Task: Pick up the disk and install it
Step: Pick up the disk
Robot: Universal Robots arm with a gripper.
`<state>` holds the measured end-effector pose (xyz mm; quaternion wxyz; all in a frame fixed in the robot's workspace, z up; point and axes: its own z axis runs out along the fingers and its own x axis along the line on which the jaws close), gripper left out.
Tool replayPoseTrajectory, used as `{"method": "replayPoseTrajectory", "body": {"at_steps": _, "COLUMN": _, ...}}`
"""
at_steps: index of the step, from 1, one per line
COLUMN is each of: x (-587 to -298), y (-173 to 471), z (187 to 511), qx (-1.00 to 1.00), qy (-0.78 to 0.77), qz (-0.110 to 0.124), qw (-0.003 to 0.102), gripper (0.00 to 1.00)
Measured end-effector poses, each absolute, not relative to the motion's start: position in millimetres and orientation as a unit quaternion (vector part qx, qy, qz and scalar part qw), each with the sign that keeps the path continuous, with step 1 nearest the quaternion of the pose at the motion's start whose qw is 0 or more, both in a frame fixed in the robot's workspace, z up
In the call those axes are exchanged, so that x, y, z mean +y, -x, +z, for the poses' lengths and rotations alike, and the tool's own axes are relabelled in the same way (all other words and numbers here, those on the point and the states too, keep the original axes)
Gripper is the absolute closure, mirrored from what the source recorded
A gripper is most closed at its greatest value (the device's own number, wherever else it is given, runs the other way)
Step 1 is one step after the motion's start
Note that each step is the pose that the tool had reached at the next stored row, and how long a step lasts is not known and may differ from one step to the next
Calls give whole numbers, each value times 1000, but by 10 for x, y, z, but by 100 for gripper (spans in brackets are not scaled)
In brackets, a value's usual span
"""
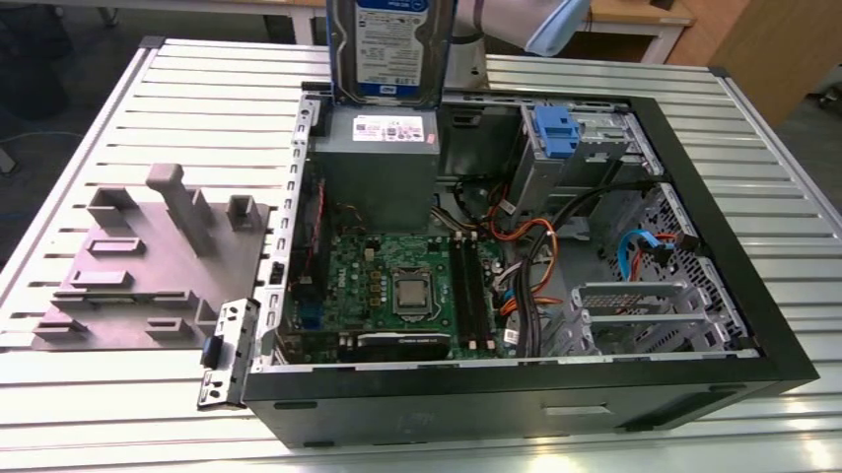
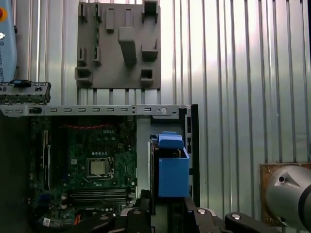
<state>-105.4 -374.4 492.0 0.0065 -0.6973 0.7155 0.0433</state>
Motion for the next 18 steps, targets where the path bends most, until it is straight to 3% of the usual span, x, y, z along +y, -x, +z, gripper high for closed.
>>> {"method": "replayPoseTrajectory", "body": {"at_steps": 18, "x": -3744, "y": 475, "z": 4921, "qx": 715, "qy": 697, "qz": 43, "qw": 6, "gripper": 65}}
